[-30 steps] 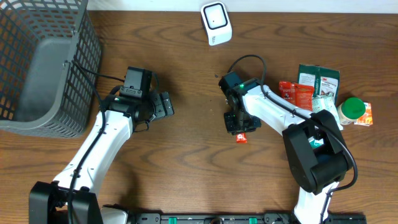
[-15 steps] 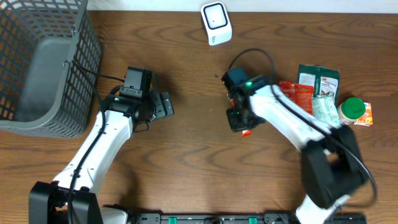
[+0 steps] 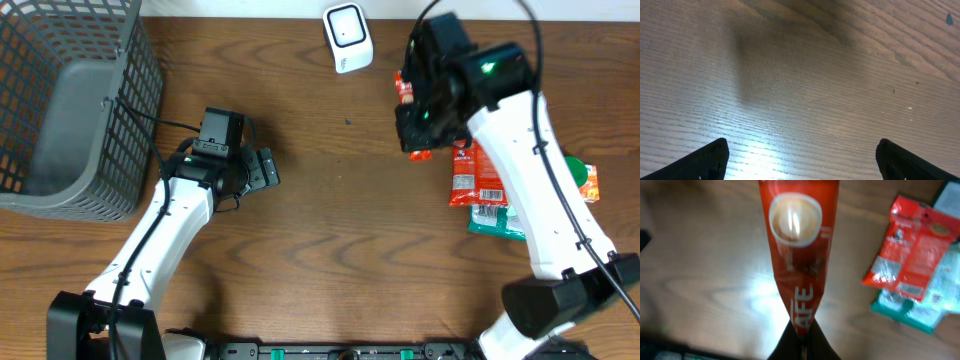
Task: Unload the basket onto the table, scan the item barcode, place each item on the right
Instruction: 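Lift the stick with the right gripper up to the scanner, then hold the red Nescafe stick in front of the white scanner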
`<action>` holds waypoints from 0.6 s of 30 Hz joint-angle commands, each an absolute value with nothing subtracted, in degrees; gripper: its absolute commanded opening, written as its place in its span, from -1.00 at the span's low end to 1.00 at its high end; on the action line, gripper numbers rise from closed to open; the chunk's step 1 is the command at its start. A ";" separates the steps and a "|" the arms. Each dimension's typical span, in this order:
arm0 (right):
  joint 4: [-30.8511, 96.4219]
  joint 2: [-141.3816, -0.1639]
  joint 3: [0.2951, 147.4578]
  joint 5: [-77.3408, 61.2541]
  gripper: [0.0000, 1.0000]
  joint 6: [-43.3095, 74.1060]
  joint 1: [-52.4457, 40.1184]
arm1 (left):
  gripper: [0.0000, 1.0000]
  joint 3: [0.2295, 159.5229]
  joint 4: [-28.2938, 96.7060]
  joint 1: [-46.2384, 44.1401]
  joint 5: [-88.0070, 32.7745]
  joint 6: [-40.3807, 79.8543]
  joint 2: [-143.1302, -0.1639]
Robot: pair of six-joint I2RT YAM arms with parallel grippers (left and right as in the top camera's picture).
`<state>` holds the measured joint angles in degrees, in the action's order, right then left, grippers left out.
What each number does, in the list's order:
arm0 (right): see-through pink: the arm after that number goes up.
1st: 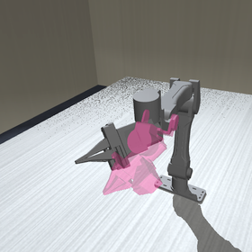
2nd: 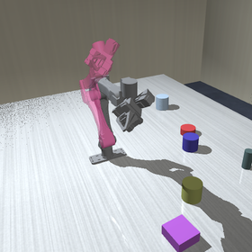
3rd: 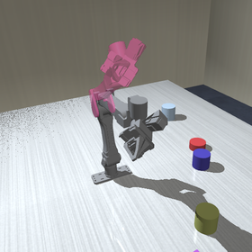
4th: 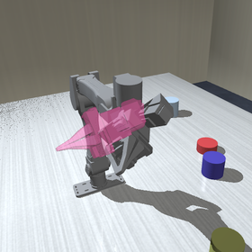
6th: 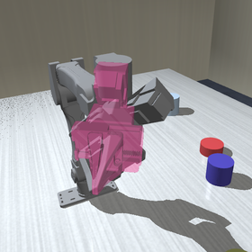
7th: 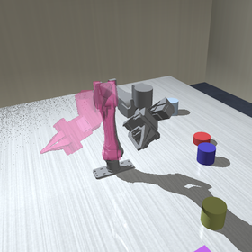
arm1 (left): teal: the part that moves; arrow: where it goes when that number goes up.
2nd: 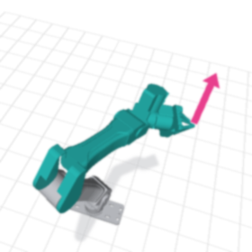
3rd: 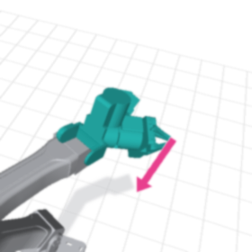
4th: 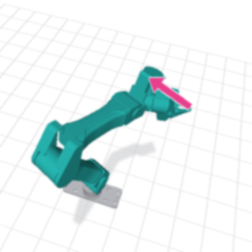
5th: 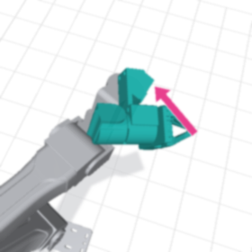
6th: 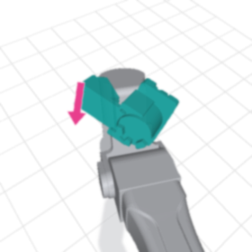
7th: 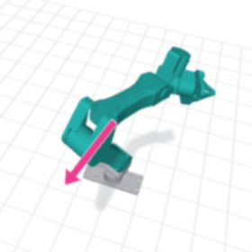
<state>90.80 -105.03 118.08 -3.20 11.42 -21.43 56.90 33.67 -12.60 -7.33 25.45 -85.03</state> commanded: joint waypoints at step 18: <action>84.75 -133.19 145.18 -6.42 -0.99 8.03 -18.81 | 0.88 56.34 33.82 -12.56 -6.81 25.12 -85.43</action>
